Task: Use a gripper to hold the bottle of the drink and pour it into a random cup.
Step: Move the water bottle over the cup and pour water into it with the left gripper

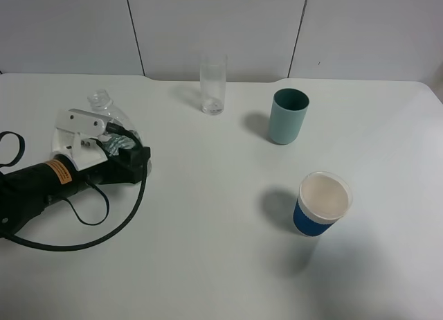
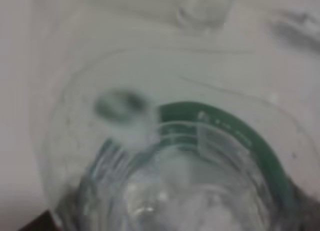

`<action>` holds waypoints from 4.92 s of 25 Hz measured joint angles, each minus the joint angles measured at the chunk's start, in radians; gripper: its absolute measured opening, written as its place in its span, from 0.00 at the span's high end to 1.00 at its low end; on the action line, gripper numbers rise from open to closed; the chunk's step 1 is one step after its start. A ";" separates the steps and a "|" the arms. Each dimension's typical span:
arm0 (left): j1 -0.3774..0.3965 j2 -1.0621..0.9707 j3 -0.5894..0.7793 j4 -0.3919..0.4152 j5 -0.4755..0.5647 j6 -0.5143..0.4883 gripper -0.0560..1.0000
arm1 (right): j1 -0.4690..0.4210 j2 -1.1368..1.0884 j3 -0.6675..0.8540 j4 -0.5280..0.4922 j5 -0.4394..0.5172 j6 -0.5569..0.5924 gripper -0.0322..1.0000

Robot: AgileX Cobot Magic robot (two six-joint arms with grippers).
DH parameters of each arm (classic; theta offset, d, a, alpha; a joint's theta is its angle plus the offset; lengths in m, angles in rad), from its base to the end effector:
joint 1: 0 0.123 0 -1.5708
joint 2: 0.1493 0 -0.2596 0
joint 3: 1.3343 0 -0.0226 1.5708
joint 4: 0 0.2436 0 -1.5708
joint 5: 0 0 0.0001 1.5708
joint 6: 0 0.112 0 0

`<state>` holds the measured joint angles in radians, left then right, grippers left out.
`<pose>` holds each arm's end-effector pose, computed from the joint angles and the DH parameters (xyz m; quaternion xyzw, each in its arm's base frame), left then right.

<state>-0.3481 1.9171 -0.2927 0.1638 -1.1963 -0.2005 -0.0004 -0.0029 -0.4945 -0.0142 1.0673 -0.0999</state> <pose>0.2371 -0.1041 0.0711 0.1282 0.8068 -0.1990 0.5413 0.0330 -0.0014 0.2621 -0.0423 0.8546 -0.0330 0.5166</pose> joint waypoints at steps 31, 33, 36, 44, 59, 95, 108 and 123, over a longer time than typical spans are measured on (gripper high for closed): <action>-0.036 -0.447 -0.362 0.048 0.954 -0.130 0.43 | 0.000 0.000 0.000 0.000 0.000 0.000 0.25; -0.046 -0.448 -0.419 0.016 1.057 -0.115 0.43 | 0.000 0.000 0.000 0.000 0.000 0.000 0.25; -0.049 -0.449 -0.486 -0.071 1.169 -0.032 0.43 | 0.000 0.000 0.000 0.000 0.000 0.000 0.25; -0.069 -0.448 -0.515 -0.543 1.196 0.621 0.43 | 0.000 0.000 0.000 0.000 0.000 0.000 0.25; -0.181 -0.307 -0.622 -1.566 0.893 1.807 0.43 | 0.000 0.000 0.000 0.000 0.000 0.000 0.25; -0.245 0.050 -1.008 -1.783 0.299 2.300 0.43 | 0.000 0.000 0.000 0.000 0.000 0.000 0.25; -0.286 0.168 -1.141 -1.786 0.232 2.431 0.43 | 0.000 0.000 0.000 0.000 0.000 0.000 0.25; -0.279 0.187 -1.153 -1.687 0.283 2.469 0.43 | 0.000 0.000 0.000 0.000 0.000 0.000 0.25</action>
<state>-0.6269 2.1036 -1.4455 -1.5229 -0.9133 2.2682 -0.0004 -0.0029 -0.4945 -0.0142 1.0673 -0.0999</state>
